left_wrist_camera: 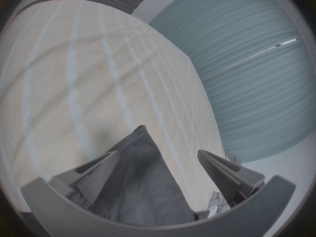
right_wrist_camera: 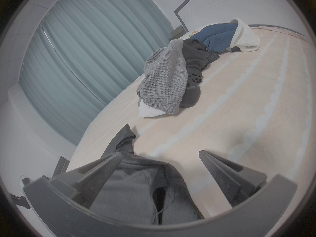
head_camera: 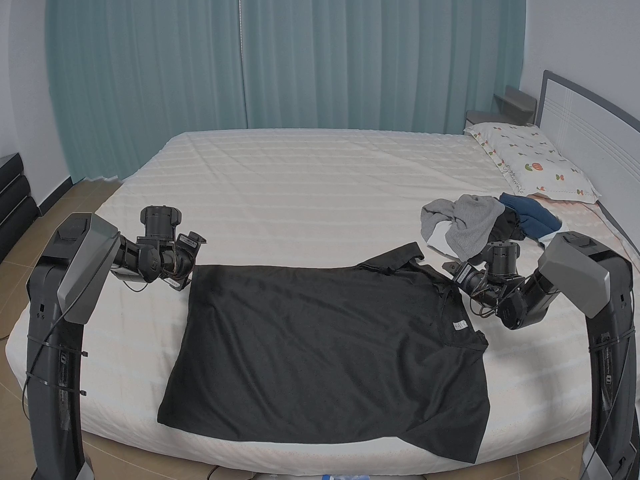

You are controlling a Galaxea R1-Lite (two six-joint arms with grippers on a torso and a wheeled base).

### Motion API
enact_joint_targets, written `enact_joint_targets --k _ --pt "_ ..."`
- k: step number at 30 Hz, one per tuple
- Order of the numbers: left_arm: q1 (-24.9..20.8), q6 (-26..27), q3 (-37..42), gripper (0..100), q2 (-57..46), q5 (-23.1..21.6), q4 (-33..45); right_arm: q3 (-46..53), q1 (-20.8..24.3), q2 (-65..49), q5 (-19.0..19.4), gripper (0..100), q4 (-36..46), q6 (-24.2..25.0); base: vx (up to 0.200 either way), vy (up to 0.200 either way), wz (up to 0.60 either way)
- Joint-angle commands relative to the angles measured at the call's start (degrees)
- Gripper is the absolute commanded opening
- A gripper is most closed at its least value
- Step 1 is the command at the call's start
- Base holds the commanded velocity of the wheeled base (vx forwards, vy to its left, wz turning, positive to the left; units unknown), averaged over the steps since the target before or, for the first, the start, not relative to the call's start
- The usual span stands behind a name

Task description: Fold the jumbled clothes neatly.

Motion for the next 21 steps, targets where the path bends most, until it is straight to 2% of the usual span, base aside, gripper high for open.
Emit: enact_joint_targets --k 1,5,8,9,12,15,17,19,21 --pt "-0.4 1.4 0.9 100 -0.6 0.1 0.1 7.2 -2.7 -6.0 3.8 100 -3.0 0.0 0.000 0.000 0.00" --pt "-0.7 2.7 3.5 100 -2.7 0.2 0.1 15.8 -4.5 -10.7 9.1 100 -6.5 -0.2 0.000 0.000 0.00" --pt "-0.8 2.4 6.9 100 -5.8 0.1 0.1 26.7 -5.7 -15.5 16.4 100 -9.9 -0.4 0.000 0.000 0.00" --pt "-0.8 2.3 7.1 100 -6.2 0.0 0.1 28.1 -5.8 -16.0 17.1 100 -10.3 -0.5 0.000 0.000 0.00" --pt "-2.4 2.1 9.8 100 -8.2 0.1 0.2 37.6 -7.1 -19.2 22.2 100 -13.5 -3.4 0.000 0.000 0.00" --pt "-3.0 2.2 10.8 100 -9.2 0.1 0.2 42.0 -7.8 -20.2 24.3 100 -15.4 -5.4 -0.200 0.000 0.00" --pt "-3.7 2.1 12.7 100 -10.6 0.0 0.2 48.5 -8.6 -20.5 27.9 100 -18.7 -7.1 -0.200 0.000 0.00" --pt "-3.9 2.1 13.7 100 -11.1 0.0 0.3 50.3 -8.7 -20.6 28.7 100 -19.9 -7.6 -0.200 0.000 0.00" --pt "-4.1 2.7 20.0 100 -13.8 -0.1 0.0 55.1 -8.7 -20.7 30.2 100 -22.6 -10.2 -0.200 0.000 0.00"
